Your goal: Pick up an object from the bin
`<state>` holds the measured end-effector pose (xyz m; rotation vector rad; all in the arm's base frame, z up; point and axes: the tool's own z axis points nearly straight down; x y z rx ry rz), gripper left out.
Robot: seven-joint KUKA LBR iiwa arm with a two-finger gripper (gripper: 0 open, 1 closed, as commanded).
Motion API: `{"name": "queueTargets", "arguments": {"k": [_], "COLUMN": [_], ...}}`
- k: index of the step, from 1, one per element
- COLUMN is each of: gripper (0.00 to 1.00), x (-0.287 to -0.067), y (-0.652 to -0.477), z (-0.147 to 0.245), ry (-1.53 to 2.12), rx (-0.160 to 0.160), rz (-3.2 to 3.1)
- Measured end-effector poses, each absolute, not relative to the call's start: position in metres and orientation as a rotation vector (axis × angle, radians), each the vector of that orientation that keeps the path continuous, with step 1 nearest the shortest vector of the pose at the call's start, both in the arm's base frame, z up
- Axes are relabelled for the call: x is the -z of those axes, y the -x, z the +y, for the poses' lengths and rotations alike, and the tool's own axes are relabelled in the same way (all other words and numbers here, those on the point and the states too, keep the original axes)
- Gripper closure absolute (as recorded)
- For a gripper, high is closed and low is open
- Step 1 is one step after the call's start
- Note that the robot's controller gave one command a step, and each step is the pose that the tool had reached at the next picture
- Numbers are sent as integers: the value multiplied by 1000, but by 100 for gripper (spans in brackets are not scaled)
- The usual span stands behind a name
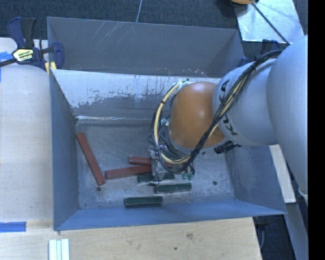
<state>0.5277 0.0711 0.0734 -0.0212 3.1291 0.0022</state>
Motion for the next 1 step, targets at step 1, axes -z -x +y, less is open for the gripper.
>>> {"name": "queueTargets", "arguments": {"k": [1], "gripper": [100], "x": [-73], "y": [-528], "z": [71], "ry": [21], "rx": [-2], "rz": [3129]}}
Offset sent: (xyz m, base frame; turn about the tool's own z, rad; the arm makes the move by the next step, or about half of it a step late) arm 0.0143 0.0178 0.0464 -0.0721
